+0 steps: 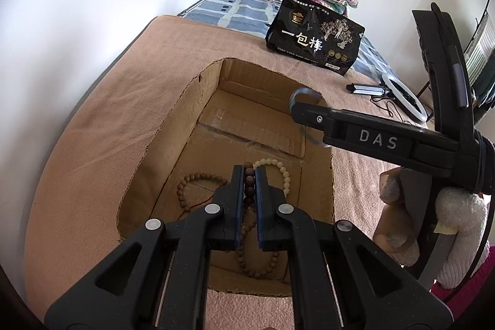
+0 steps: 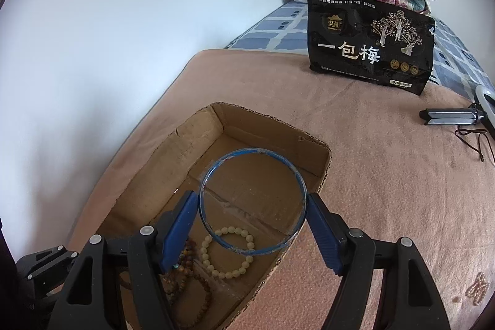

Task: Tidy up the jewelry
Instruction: 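Open both tools to drop the necklace and bangle into the box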

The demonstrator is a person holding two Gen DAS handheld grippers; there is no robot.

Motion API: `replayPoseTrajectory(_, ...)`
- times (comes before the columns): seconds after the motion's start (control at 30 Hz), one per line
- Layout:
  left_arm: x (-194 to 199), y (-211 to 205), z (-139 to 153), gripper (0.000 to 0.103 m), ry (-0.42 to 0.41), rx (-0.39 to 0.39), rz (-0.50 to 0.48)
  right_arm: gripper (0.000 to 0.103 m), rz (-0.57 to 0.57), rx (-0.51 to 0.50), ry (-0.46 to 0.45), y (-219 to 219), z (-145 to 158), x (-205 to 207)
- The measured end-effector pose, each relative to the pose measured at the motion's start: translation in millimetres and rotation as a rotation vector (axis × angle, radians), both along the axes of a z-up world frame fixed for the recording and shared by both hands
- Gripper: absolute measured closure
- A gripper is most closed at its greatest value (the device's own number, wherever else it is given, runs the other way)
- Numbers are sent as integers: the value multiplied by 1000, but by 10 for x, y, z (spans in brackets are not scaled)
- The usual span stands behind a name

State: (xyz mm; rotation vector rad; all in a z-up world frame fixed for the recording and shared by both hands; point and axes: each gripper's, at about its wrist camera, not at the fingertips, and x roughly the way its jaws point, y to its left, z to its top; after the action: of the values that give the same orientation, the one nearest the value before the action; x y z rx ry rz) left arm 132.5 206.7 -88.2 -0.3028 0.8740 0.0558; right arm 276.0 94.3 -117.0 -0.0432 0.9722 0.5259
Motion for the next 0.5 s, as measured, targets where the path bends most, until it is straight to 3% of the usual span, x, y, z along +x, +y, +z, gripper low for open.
replayPoseTrajectory(0.03, 3, 6, 1, 87, 2, 2, 3, 9, -11, 0, -8, -5, 11, 0)
replayPoseTrajectory(0.1, 3, 17, 7, 70, 1, -1, 9, 6, -29, 6, -15, -33, 32, 7)
replayPoseTrajectory(0.5, -35, -30, 102, 70, -13, 7, 5, 6, -50, 16, -14, -144, 134, -33)
